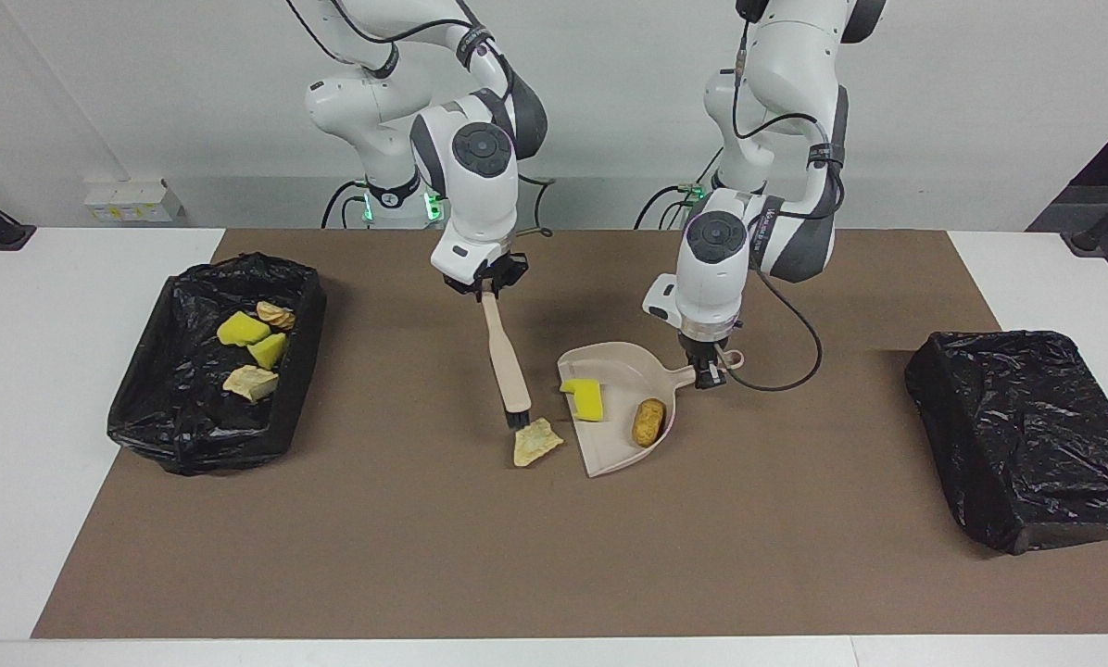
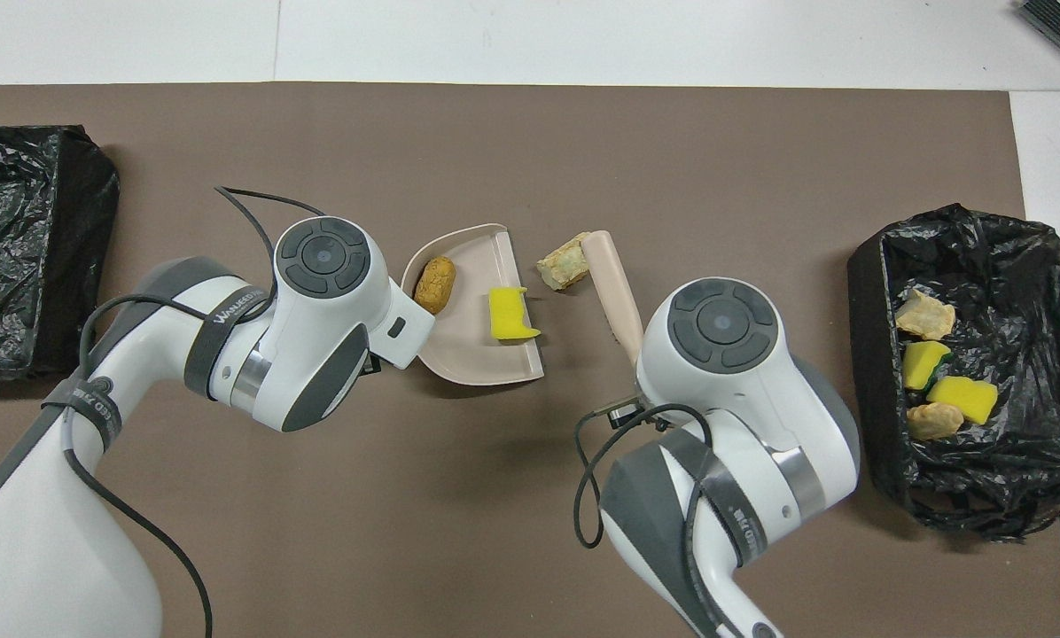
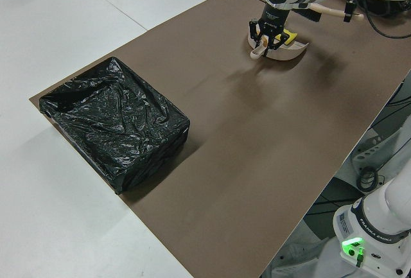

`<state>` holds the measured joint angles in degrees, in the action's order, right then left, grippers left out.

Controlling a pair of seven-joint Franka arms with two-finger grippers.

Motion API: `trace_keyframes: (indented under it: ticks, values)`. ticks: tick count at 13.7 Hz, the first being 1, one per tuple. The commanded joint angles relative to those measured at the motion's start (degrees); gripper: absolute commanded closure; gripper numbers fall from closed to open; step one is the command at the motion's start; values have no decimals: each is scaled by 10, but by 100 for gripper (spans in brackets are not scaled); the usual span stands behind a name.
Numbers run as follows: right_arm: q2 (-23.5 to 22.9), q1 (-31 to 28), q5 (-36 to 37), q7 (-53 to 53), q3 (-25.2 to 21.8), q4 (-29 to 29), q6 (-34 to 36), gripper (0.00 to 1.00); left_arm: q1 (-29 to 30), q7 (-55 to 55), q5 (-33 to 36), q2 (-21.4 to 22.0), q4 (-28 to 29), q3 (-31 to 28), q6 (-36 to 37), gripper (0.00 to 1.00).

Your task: Sweep and dump trash in bin

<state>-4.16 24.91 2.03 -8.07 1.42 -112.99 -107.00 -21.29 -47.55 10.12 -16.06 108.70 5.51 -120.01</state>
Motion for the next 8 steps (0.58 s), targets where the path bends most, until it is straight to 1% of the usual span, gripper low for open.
trace_keyframes:
  ticks: [1,2,3,4,5,8]
  values:
    - [-53,-61,27,137,4,60,2,100,0,29,17,1,4,-3,7,100]
    - [-69,-64,47,148,3,73,-4,100,-2,29,17,2,4,-3,10,100]
    - [-85,-63,74,148,4,76,-17,100,-1,29,17,2,4,-3,9,100]
    - [-98,-62,85,149,5,75,-31,100,0,29,17,2,5,-3,7,100]
    - [-110,-56,86,148,5,74,-34,100,0,29,17,2,5,-3,9,100]
    - [-114,-25,63,126,10,50,-43,100,1,29,16,2,5,-3,10,100]
